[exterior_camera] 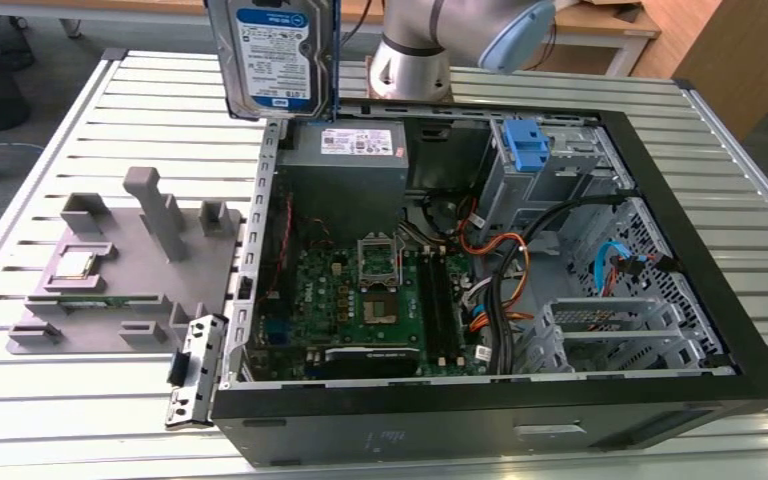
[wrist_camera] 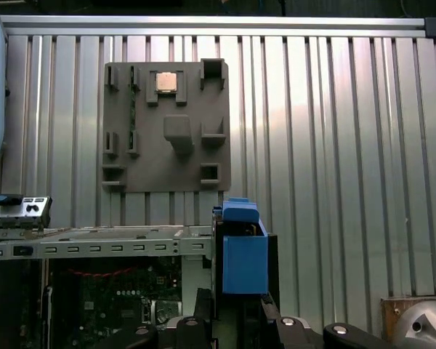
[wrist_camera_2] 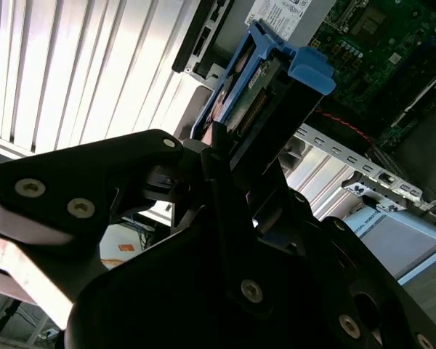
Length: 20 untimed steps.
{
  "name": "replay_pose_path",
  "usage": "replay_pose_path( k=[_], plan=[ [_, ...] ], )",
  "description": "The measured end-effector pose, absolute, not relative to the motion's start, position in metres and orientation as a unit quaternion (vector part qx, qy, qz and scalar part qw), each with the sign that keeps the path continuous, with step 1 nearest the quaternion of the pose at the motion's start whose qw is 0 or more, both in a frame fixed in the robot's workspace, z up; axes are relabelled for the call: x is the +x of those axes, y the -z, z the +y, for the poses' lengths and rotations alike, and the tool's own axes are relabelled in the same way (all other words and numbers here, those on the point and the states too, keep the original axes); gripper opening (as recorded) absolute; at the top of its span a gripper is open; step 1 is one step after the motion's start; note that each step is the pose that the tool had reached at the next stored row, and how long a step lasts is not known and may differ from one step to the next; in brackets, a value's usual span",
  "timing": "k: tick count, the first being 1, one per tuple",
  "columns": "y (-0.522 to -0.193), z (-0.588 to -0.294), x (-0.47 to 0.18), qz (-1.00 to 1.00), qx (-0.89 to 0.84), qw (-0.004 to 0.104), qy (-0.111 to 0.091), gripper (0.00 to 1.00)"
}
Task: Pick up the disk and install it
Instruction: 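Pick up the disk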
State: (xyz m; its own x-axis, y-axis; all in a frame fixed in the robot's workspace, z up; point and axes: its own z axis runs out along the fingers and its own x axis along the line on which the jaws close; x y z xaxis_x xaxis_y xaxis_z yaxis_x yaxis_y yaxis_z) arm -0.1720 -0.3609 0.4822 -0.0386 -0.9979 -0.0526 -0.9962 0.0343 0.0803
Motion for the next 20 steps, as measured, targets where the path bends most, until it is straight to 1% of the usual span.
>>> replay_pose_path(
  k=[20],
  plan=[
    [-0.482,-0.361,-0.118,-0.719,0.693,0.009,0.047,0.35]
  ],
)
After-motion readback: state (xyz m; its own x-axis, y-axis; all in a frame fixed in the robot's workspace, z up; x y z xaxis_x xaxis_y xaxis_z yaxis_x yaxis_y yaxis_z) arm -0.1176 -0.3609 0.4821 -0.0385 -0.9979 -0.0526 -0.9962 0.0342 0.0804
